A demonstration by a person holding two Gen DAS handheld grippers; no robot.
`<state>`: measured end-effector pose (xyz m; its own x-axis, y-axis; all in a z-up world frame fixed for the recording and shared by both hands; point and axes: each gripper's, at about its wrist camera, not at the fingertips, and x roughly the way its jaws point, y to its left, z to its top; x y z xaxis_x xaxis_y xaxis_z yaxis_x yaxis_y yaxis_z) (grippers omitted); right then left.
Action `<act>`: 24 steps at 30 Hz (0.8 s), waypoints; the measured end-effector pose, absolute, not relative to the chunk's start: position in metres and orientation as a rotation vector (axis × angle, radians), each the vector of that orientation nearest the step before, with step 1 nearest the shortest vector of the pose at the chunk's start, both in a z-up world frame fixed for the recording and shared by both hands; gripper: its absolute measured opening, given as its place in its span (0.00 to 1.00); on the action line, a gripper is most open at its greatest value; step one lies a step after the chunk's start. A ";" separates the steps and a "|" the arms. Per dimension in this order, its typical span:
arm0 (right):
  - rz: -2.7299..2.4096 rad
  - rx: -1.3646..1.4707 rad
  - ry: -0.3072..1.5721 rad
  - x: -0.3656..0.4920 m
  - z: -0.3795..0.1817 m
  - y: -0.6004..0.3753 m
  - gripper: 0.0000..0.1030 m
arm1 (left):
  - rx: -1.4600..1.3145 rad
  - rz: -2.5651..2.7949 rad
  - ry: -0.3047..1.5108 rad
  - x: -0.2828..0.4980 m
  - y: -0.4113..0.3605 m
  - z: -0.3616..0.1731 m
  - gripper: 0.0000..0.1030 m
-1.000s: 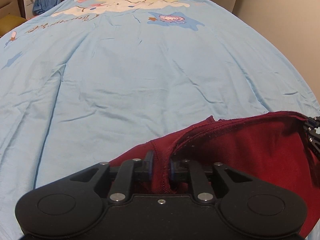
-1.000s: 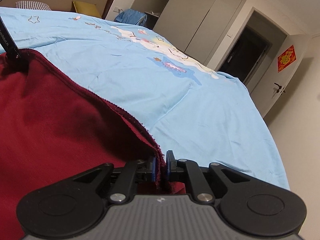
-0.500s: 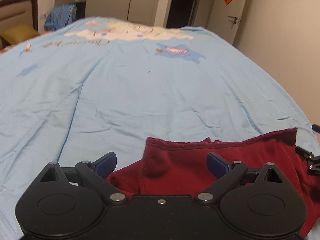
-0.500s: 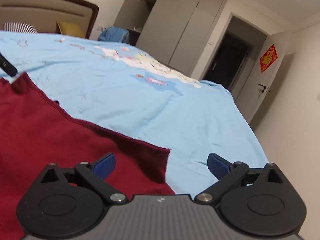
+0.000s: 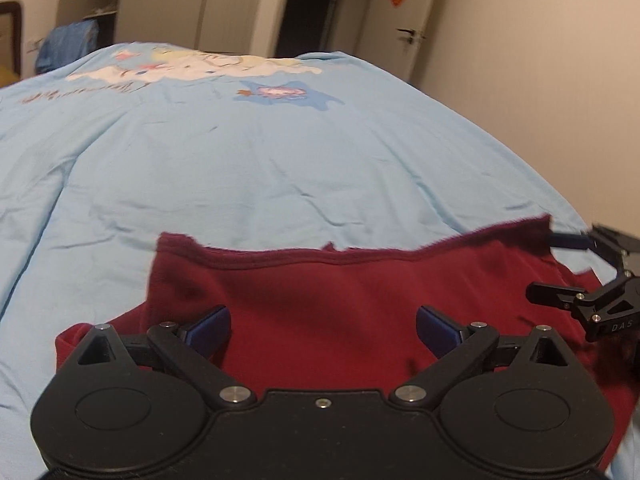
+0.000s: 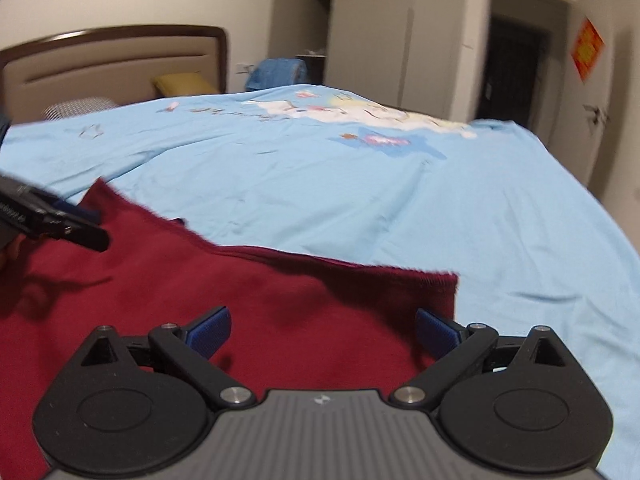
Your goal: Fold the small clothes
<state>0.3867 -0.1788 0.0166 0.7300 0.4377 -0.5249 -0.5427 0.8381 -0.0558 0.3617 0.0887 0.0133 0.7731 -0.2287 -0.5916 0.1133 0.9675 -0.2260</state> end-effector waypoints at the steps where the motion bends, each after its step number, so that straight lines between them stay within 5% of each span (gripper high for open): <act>1: 0.531 -0.178 0.540 0.394 0.012 -0.185 0.98 | -0.211 -0.179 0.660 0.364 0.094 0.010 0.96; 9: 0.519 0.070 0.605 0.416 -0.021 -0.234 1.00 | -0.327 -0.190 0.582 0.366 0.114 -0.018 0.99; 24: 0.430 -0.046 0.509 0.376 0.000 -0.232 1.00 | -0.361 -0.181 0.556 0.353 0.118 -0.004 0.99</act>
<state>0.3761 -0.2320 -0.0004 0.7865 0.3871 -0.4812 -0.4098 0.9101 0.0623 0.3529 0.1180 -0.0042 0.8358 -0.2633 -0.4817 0.0706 0.9217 -0.3814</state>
